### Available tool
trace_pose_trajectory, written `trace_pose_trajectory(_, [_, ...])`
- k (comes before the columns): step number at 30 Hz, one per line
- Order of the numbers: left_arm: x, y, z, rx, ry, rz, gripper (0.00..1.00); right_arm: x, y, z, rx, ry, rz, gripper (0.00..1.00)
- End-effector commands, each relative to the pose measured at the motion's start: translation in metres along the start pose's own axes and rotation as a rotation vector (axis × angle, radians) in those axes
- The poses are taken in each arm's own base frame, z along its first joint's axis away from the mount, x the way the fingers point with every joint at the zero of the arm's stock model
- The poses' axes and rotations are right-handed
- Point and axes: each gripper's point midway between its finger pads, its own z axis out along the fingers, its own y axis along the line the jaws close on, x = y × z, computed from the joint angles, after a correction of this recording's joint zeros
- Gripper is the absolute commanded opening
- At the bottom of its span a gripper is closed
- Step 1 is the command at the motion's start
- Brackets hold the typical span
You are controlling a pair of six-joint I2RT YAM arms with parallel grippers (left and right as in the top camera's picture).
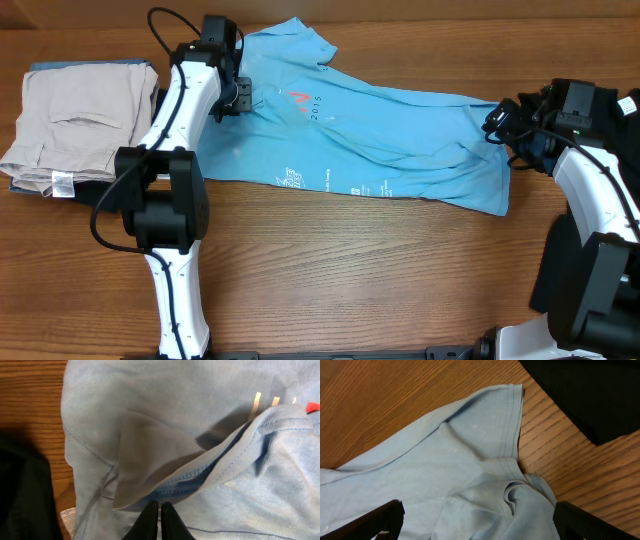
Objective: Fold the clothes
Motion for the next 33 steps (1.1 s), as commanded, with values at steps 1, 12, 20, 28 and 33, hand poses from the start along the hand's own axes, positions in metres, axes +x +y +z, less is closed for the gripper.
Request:
trace_pose_trajectory(1, [0.006, -0.011, 0.005, 0.103, 0.03, -0.038, 0.06, -0.012, 0.005, -0.009, -0.007, -0.039, -0.006, 1.0])
trace_pose_trajectory(12, [0.0, 0.005, 0.031, 0.021, -0.045, -0.051, 0.05, -0.012, 0.005, -0.009, -0.007, -0.038, -0.006, 1.0])
trace_pose_trajectory(20, [-0.095, 0.002, -0.113, 0.109, -0.321, -0.255, 0.05, -0.012, 0.005, -0.009, -0.007, -0.039, -0.006, 1.0])
trace_pose_trajectory(28, [-0.039, 0.01, -0.148, 0.117, -0.102, -0.332, 0.16, 0.048, -0.003, 0.002, -0.001, 0.203, -0.057, 0.54])
trace_pose_trajectory(33, [-0.026, 0.012, -0.135, 0.094, -0.041, -0.332, 0.27, 0.037, -0.017, 0.027, 0.057, 0.126, -0.069, 0.44])
